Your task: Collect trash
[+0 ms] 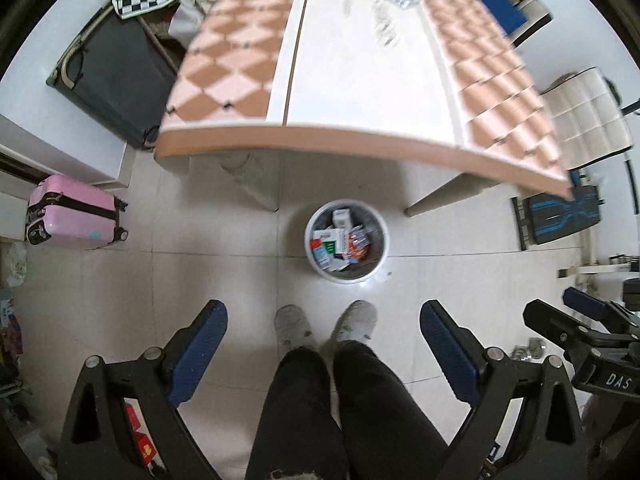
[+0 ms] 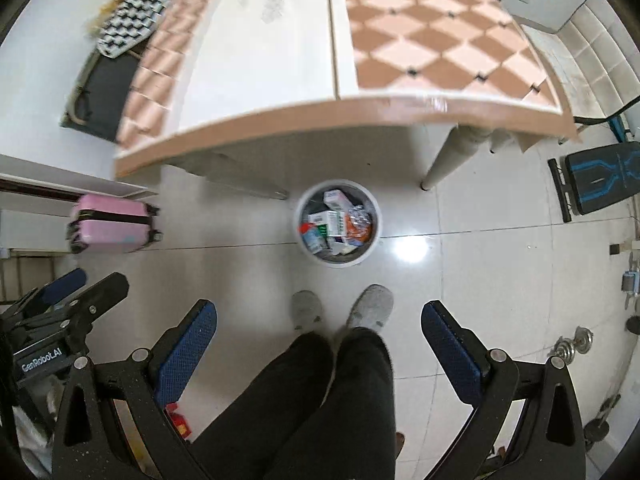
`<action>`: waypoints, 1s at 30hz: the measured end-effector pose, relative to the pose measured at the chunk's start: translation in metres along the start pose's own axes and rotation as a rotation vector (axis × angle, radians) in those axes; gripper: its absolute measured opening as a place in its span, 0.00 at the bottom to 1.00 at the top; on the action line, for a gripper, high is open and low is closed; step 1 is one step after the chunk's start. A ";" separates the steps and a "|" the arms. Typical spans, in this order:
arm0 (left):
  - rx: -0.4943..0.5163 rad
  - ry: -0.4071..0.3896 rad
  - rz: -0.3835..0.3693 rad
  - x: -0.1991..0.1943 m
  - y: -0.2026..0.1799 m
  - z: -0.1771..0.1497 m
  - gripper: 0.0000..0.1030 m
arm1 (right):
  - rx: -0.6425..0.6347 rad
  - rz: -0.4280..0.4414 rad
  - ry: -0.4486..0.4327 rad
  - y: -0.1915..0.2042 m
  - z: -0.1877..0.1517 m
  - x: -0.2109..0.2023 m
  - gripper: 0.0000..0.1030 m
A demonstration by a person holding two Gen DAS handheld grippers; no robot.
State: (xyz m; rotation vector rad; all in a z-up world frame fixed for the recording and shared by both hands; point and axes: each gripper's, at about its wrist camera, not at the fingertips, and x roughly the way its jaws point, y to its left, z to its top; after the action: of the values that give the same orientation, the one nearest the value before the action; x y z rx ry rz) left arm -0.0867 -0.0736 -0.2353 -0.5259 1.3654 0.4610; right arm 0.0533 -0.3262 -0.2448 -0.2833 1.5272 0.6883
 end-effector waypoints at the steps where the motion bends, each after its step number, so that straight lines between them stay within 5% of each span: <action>1: 0.000 -0.009 -0.015 -0.014 0.000 -0.001 0.96 | -0.005 0.006 -0.004 0.002 -0.001 -0.011 1.00; 12: 0.001 -0.049 -0.174 -0.104 -0.005 -0.012 0.96 | -0.039 0.143 -0.025 0.015 -0.026 -0.128 1.00; 30: 0.029 -0.116 -0.283 -0.160 -0.006 -0.020 0.96 | -0.080 0.224 -0.047 0.039 -0.042 -0.178 1.00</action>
State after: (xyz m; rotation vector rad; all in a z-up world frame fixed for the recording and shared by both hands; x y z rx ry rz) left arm -0.1228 -0.0912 -0.0794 -0.6476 1.1639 0.2368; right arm 0.0142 -0.3610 -0.0656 -0.1554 1.5021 0.9278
